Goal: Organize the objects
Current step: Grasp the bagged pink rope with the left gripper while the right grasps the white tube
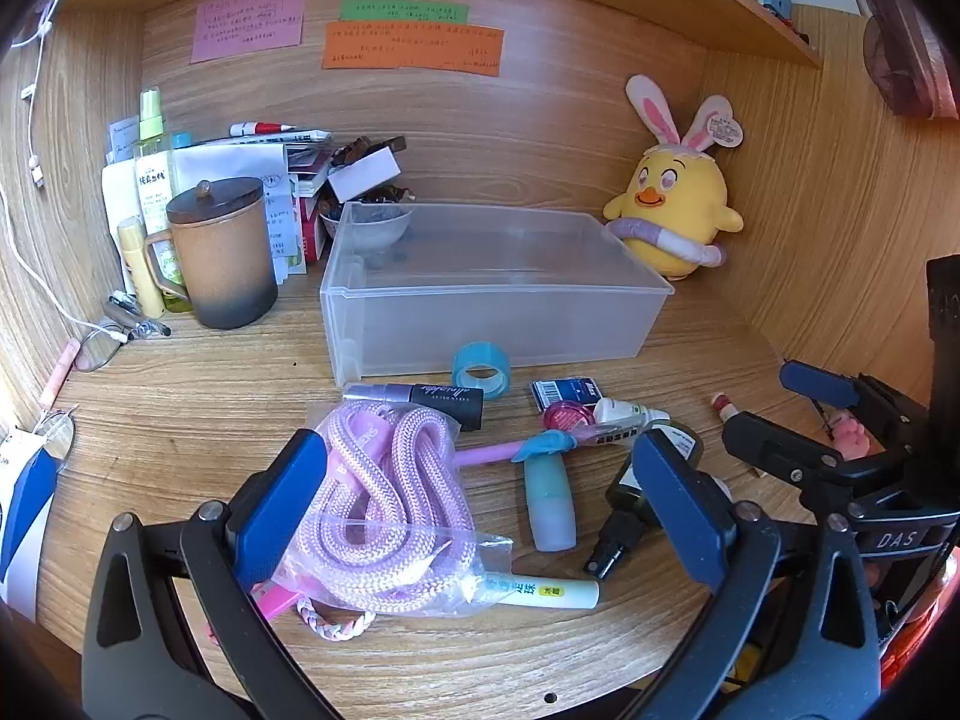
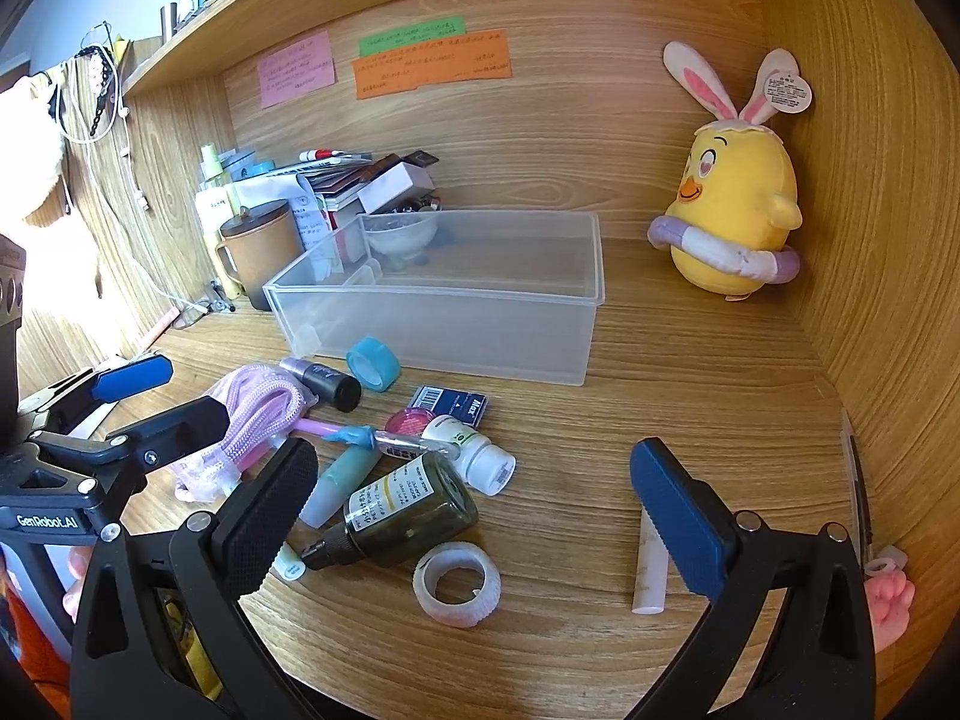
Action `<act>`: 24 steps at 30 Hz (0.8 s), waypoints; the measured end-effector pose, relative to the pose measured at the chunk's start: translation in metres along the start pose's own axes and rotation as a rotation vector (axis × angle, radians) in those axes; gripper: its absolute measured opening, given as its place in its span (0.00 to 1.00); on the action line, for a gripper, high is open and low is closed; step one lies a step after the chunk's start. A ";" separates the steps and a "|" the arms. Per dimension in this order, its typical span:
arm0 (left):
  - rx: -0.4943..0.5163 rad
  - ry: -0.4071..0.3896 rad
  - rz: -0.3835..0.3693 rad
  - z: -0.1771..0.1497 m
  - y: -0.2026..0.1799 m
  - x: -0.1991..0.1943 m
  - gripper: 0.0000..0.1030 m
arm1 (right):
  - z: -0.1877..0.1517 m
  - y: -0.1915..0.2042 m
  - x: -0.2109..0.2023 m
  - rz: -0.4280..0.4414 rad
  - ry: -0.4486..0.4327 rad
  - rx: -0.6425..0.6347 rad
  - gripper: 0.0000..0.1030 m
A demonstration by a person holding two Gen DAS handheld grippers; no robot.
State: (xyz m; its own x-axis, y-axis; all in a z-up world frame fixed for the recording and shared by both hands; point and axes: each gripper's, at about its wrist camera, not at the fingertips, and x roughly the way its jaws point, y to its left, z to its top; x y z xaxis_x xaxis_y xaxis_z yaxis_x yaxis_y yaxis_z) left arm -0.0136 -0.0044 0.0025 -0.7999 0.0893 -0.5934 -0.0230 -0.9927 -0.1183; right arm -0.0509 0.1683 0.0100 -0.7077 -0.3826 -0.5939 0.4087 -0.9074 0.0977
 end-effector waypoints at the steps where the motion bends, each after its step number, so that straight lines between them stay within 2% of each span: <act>1: 0.001 0.000 0.000 0.000 0.000 0.000 1.00 | 0.000 0.000 0.000 0.000 0.000 -0.001 1.00; 18: -0.015 0.014 -0.011 0.000 0.002 0.000 1.00 | 0.000 0.003 -0.001 0.004 -0.005 -0.010 1.00; 24: -0.010 0.025 -0.031 -0.002 0.002 -0.001 1.00 | -0.001 0.006 -0.002 -0.020 -0.022 -0.030 1.00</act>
State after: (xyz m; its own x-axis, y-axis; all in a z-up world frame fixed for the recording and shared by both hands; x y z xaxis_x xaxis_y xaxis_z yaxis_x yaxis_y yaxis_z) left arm -0.0118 -0.0058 0.0008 -0.7839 0.1220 -0.6087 -0.0417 -0.9886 -0.1444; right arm -0.0466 0.1642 0.0106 -0.7282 -0.3689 -0.5777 0.4112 -0.9094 0.0624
